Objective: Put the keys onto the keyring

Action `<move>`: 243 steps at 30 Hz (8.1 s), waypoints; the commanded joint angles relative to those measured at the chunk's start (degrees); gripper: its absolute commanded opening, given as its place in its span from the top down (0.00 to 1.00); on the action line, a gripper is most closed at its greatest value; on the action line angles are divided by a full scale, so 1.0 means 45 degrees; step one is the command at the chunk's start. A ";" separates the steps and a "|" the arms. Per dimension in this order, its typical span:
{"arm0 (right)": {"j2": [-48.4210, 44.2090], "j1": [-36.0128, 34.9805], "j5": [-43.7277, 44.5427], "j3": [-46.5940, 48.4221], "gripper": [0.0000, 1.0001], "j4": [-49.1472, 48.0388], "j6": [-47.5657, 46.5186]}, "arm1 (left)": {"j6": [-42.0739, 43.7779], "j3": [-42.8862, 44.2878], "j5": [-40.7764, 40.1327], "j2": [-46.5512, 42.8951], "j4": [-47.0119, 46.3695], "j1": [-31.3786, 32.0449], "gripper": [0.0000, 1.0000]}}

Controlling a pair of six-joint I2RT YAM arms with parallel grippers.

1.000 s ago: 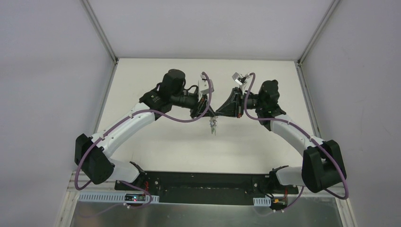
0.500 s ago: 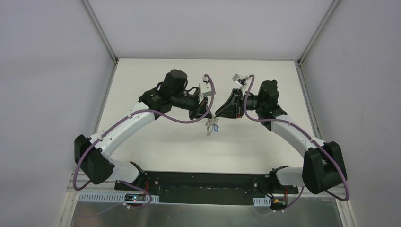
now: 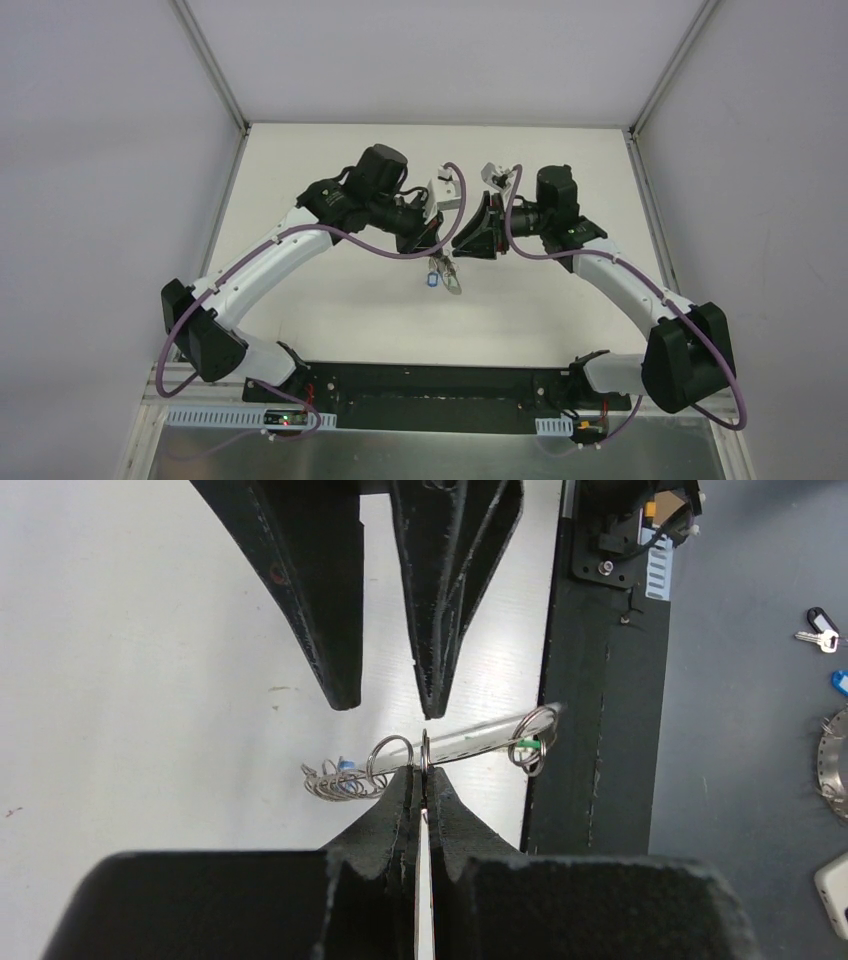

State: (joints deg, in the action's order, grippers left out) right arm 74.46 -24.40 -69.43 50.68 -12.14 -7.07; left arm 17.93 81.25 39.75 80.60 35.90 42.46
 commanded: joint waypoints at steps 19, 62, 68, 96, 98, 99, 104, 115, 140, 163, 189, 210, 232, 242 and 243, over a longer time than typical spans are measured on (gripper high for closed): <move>-0.0296 -0.0663 -0.0263 0.0705 0.78 0.0605 -0.0873 | -0.1429 0.0901 0.0643 0.0781 -0.0021 0.0135 1.00; -0.0237 0.0501 -0.0119 -0.0654 1.00 -0.5857 0.5400 | 0.0742 -0.1252 -0.0249 -0.1164 -0.2803 -0.0607 0.70; -0.0105 0.0510 -0.0084 -0.0656 1.00 -0.5861 0.5486 | 0.2337 -0.1181 -0.0404 -0.1465 -0.2075 -0.0559 0.68; 0.0173 0.0593 -0.0011 -0.0691 1.00 -0.5857 0.5576 | 0.2798 -0.0184 -0.1985 -0.0295 -0.1728 0.0760 0.78; 0.0194 0.0616 -0.0002 -0.0693 1.00 -0.5857 0.5575 | 0.2742 -0.0200 -0.1856 -0.0284 -0.1718 0.0765 0.78; 0.0202 0.0618 -0.0001 -0.0695 1.00 -0.5857 0.5561 | 0.2761 -0.0214 -0.1757 -0.0292 -0.1685 0.0766 0.79; 0.0174 0.0630 -0.0001 -0.0745 1.00 -0.5849 0.5521 | 0.2864 -0.0448 -0.1607 -0.0452 -0.1679 0.0780 0.76; 0.0137 0.0677 -0.0001 -0.0787 1.00 -0.5849 0.5497 | 0.2500 -0.0637 -0.1626 -0.0441 -0.2057 0.0779 0.83; 0.0172 0.0745 0.1315 -0.0544 1.00 -0.4651 0.5050 | 0.1438 -0.0351 -0.2851 -0.0186 -0.1868 0.1228 1.00; -0.0191 0.1012 0.0771 -0.0870 1.00 -0.4587 0.4416 | 0.1772 -0.0066 -0.3733 -0.0347 -0.1235 0.1454 0.76; -0.0520 0.1009 -0.0840 -0.1124 1.00 -0.4592 0.3503 | -0.2198 0.0302 0.1120 0.1015 -0.2649 -0.0092 0.61; -0.0607 0.1009 -0.0709 -0.1208 1.00 -0.4587 0.3504 | -0.2628 -0.0223 0.1540 0.1147 -0.2978 -0.0248 0.85; -0.0686 0.1087 -0.0568 -0.1247 1.00 -0.4533 0.3382 | -0.2542 -0.0650 0.1238 0.0594 -0.2935 -0.0294 1.00; -0.0822 0.1094 -0.0515 -0.0746 0.94 -0.1448 0.0371 | -0.0933 0.0591 0.0511 0.0262 -0.0635 -0.0260 1.00; -0.0833 0.1088 -0.0519 -0.0724 0.93 -0.1345 0.0257 | -0.0767 0.0639 0.0477 0.0237 -0.0456 -0.0241 1.00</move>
State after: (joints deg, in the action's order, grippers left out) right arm 72.62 -20.16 -71.90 45.12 -23.42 1.23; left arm 9.98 80.75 42.48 85.23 27.00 41.28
